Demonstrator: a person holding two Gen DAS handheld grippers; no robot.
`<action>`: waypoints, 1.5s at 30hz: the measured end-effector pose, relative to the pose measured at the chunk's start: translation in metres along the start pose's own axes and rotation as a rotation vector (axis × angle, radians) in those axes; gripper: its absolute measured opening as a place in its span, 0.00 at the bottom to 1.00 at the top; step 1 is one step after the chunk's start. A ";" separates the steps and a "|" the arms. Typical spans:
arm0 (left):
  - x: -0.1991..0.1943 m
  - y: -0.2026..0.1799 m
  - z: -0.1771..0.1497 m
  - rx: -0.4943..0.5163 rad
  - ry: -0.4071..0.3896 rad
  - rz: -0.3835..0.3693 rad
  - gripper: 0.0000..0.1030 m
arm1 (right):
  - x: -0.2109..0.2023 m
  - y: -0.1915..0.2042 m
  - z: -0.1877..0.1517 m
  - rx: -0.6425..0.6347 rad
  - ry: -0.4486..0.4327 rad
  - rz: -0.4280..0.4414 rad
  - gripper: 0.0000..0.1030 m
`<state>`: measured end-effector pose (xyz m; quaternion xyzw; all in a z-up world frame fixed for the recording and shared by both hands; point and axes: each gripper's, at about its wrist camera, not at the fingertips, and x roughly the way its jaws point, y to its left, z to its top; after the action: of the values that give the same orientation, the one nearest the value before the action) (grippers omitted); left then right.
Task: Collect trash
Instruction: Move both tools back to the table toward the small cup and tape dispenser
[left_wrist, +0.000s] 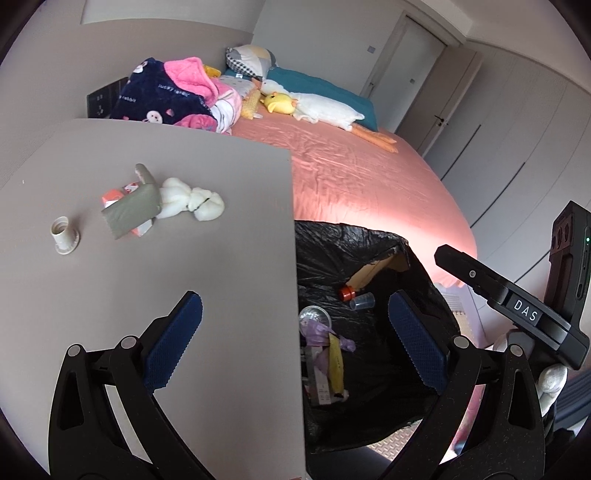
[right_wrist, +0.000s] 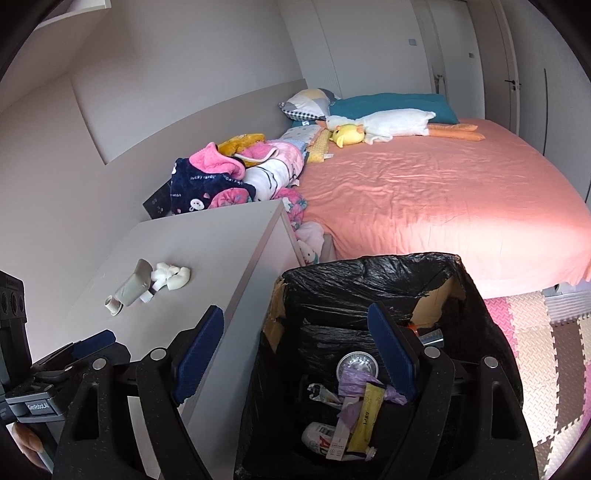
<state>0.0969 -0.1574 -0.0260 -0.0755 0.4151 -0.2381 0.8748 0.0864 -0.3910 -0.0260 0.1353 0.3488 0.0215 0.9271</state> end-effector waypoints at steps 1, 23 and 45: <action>-0.002 0.005 0.000 -0.008 -0.003 0.006 0.95 | 0.003 0.005 -0.001 -0.007 0.003 0.005 0.78; -0.016 0.081 -0.003 -0.073 -0.077 0.176 0.94 | 0.047 0.078 0.000 -0.074 0.078 0.122 0.78; -0.010 0.144 0.007 -0.156 -0.072 0.338 0.63 | 0.090 0.131 0.006 -0.134 0.140 0.192 0.75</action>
<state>0.1478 -0.0272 -0.0621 -0.0809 0.4074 -0.0519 0.9082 0.1655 -0.2549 -0.0441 0.1042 0.3959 0.1427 0.9011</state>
